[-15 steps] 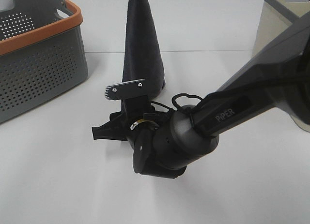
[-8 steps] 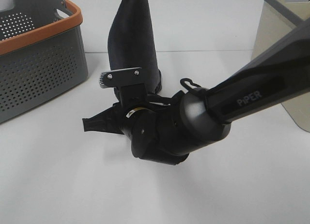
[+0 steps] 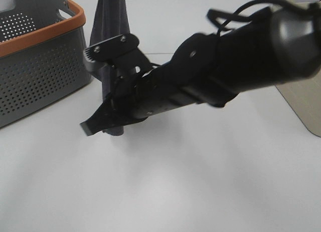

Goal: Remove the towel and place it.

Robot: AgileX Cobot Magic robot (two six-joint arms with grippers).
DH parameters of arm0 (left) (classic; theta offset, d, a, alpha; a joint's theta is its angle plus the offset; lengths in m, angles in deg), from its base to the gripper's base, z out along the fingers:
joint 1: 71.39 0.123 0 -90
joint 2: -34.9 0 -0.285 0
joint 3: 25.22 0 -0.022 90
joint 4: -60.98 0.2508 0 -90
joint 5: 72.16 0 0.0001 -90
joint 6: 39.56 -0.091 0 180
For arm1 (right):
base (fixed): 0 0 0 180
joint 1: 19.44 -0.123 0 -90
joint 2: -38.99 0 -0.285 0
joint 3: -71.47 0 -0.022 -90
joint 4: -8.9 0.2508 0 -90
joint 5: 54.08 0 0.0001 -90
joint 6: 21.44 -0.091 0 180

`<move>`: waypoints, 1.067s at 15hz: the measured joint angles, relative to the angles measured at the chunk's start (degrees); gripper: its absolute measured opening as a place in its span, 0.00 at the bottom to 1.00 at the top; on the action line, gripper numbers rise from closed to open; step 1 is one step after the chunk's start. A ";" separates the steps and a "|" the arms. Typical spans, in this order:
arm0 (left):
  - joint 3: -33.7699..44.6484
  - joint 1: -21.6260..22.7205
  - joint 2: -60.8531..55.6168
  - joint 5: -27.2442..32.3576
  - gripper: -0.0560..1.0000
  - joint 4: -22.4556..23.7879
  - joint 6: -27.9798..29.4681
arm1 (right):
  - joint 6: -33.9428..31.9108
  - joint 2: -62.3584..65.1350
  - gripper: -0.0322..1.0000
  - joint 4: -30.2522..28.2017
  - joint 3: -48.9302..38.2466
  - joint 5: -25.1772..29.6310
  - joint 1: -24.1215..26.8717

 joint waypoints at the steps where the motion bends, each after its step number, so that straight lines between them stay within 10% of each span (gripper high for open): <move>1: -0.11 0.46 0.00 -0.06 0.05 -0.86 -0.52 | 0.63 1.89 0.05 -1.43 0.00 6.53 4.24; 5: -0.17 0.69 0.00 -0.11 0.05 -1.20 -0.97 | 1.78 9.17 0.05 -13.92 0.00 25.04 15.70; 6: -0.17 0.92 0.00 -0.34 0.05 -1.89 0.92 | 1.83 12.66 0.05 -24.52 1.32 33.86 19.77; 10: -0.06 3.27 0.11 -1.32 0.05 -5.10 8.08 | 1.89 13.92 0.05 -44.69 11.86 50.02 21.14; 16: 7.85 4.58 0.00 -4.41 0.05 -2.46 16.50 | 1.78 13.92 0.05 -68.24 27.16 52.94 22.23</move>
